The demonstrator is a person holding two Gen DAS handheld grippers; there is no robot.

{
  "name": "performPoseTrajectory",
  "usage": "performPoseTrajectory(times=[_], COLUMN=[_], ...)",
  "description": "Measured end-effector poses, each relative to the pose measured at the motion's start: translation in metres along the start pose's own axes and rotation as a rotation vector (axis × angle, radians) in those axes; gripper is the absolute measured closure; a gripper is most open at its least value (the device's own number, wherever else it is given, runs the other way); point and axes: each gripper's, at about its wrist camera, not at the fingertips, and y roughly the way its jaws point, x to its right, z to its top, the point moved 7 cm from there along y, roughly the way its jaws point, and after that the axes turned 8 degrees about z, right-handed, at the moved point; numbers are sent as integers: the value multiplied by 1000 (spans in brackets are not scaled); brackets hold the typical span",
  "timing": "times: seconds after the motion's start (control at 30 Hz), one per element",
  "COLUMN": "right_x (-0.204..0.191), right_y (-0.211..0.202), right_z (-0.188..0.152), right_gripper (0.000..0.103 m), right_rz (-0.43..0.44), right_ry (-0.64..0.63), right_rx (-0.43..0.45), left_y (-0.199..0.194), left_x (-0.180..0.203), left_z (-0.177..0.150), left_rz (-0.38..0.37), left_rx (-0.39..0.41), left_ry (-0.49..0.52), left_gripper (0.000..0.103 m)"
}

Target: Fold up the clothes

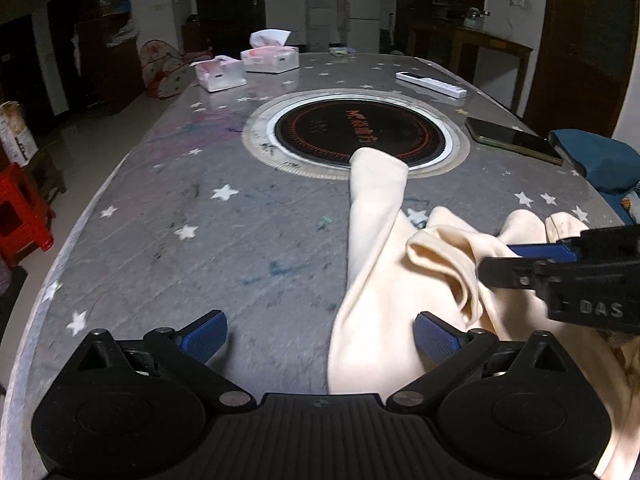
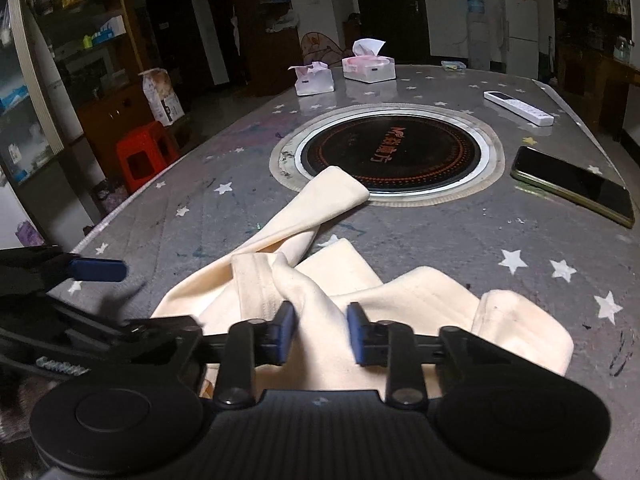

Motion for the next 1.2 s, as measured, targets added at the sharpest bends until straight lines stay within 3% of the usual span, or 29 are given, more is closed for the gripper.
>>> performPoseTrajectory(times=[0.23, 0.4, 0.57, 0.83, 1.2], right_x=[8, 16, 32, 66, 95], right_y=[-26, -66, -126, -205, -234], right_z=[1, 2, -5, -51, -120], right_gripper=[93, 94, 94, 94, 94], right_rz=[-27, -54, -129, -303, -397], right_ry=[24, 34, 67, 169, 309], right_rx=[57, 131, 227, 307, 275], left_y=[17, 12, 1, -28, -68], left_x=[9, 18, 22, -6, -62], left_z=[8, 10, 8, -2, -45], left_rz=[-106, -177, -178, -113, -47], left_rx=[0, 31, 60, 101, 94], left_ry=[14, 34, 38, -5, -119], left_gripper=[32, 73, 95, 101, 101])
